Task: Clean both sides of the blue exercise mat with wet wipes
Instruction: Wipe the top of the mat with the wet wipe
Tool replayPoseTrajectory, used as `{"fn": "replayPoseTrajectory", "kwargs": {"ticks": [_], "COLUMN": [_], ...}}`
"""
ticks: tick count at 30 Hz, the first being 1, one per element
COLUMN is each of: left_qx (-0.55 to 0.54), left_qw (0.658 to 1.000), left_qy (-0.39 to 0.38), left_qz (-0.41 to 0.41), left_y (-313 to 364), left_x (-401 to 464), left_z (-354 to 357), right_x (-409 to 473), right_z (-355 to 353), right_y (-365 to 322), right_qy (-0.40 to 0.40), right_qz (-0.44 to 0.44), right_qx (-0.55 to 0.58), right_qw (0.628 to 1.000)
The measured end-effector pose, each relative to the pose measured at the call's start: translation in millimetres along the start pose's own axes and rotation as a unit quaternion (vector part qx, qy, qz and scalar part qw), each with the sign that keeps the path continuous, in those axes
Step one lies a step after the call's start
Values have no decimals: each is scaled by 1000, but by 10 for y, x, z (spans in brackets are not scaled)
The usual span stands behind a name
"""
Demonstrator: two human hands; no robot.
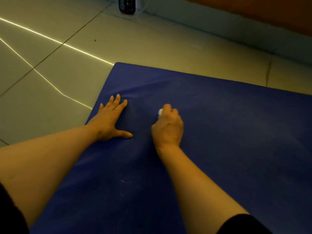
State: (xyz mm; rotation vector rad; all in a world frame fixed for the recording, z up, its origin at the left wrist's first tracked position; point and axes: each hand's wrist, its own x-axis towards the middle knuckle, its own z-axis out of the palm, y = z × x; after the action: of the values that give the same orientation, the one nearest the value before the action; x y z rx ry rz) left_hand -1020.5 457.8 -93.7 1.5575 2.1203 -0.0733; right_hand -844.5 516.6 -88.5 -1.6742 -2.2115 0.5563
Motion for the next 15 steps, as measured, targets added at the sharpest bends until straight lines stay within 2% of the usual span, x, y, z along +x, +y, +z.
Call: {"fn": "replayPoseTrajectory", "kwargs": {"ticks": [3, 5, 8, 10, 13, 15], "left_qx": [11, -11, -77, -106, -74, -28], "left_qw": [1000, 1000, 995, 991, 997, 997], "left_qy": [0, 11, 66, 75, -3, -60], "left_qz": [-4, -6, -19, -23, -18, -26], "left_y": [29, 59, 125, 159, 130, 100], "left_x": [-25, -79, -266, -428, -647, -779], "left_z": [-23, -17, 58, 73, -15, -37], "right_x": [-252, -268, -110, -4, -13, -133], "right_z": [148, 111, -37, -147, -161, -86], "right_y": [-307, -305, -81, 89, 108, -80], "right_qy": [-97, -126, -93, -46, -18, -45], "right_qz": [-111, -141, -121, -65, 4, -5], "right_qx": [19, 22, -12, -28, -40, -22], "right_qw": [989, 982, 988, 996, 999, 999]}}
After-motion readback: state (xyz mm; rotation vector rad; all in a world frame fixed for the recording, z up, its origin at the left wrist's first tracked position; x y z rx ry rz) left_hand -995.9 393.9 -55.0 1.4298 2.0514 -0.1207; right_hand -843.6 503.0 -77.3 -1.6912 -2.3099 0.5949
